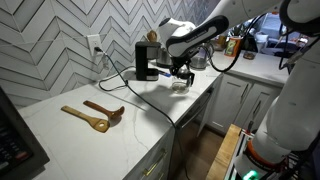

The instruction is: Open the coffee pot

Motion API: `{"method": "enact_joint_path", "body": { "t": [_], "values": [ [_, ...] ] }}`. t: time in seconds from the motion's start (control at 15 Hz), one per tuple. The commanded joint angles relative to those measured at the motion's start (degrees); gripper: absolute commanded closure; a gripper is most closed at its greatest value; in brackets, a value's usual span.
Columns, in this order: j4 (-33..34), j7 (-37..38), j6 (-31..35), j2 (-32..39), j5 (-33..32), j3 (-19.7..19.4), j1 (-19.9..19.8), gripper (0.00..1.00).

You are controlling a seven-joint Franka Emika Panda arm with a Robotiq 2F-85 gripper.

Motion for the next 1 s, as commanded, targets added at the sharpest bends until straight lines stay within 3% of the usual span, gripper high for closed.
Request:
{"method": "enact_joint_path", "body": {
  "t": [0.0, 0.93],
  "values": [
    [0.6, -0.1, -1.7, 0.0, -2.6, -0.2, 0.0, 0.0],
    [2.5, -0.3, -4.4, -2.1, -5.0, -0.5, -0.4, 0.0]
  ]
}}
